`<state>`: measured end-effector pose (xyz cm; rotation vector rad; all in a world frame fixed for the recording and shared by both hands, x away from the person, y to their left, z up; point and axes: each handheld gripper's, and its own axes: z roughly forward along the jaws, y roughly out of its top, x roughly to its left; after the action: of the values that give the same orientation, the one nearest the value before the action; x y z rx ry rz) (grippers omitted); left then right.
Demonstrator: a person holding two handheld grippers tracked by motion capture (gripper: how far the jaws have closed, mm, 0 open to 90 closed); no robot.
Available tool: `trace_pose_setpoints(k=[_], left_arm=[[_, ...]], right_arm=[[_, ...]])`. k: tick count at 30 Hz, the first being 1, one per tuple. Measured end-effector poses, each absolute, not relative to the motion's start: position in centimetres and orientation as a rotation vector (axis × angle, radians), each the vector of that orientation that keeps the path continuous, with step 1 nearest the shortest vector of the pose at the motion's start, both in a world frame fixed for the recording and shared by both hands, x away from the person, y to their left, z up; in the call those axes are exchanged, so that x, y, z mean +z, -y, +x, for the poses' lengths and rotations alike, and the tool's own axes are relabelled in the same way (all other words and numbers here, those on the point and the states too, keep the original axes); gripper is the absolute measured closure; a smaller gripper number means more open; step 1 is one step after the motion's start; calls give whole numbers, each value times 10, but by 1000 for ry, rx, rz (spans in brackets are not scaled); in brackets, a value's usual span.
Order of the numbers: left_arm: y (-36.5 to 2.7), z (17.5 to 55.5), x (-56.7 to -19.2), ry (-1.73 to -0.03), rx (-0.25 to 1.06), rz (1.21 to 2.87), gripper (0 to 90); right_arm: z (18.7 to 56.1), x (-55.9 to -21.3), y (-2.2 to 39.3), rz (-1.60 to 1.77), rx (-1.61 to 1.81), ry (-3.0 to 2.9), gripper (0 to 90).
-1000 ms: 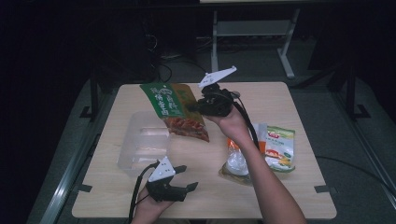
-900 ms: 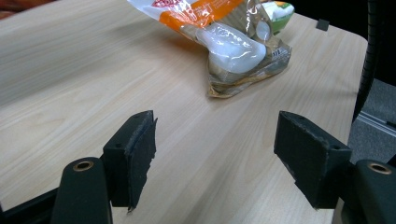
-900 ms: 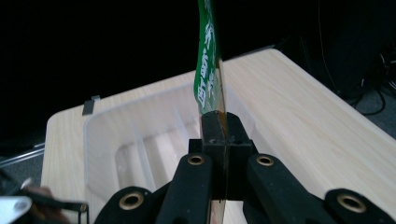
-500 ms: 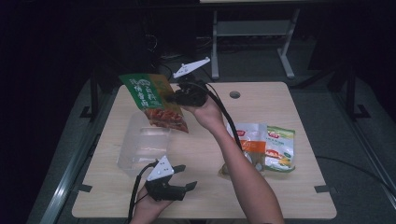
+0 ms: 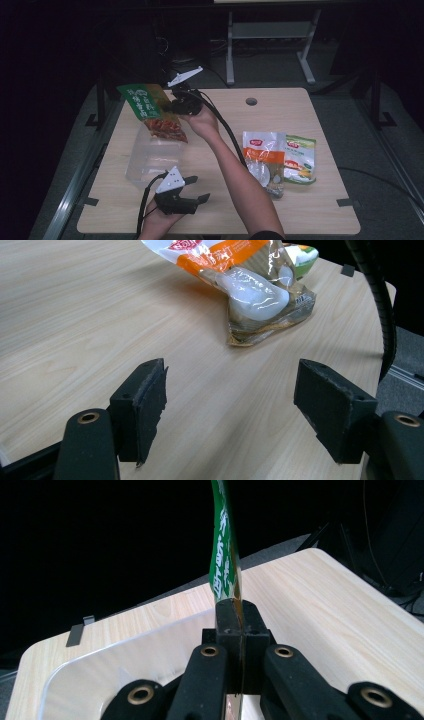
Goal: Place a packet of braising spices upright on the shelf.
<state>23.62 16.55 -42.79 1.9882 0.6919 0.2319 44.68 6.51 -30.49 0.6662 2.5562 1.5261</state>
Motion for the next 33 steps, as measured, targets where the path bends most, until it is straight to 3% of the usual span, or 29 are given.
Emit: trace_pose_setpoints(k=[13,28,32,33], left_arm=[[-164,236,-428,-682,241,1989,286],[-161,238,-430,-690,238,1996,286],[-162,238,-430,-682,243,2005,286],[-162,238,-430,-687,240,2004,285]], right_arm=[[458,-347,-71,767,1569,-2565,898],[463,-361,-53,825,1569,-2548,890],[466,-361,-50,849,1551,-2558,757],[467,-361,-48,866,1533,-2562,670]])
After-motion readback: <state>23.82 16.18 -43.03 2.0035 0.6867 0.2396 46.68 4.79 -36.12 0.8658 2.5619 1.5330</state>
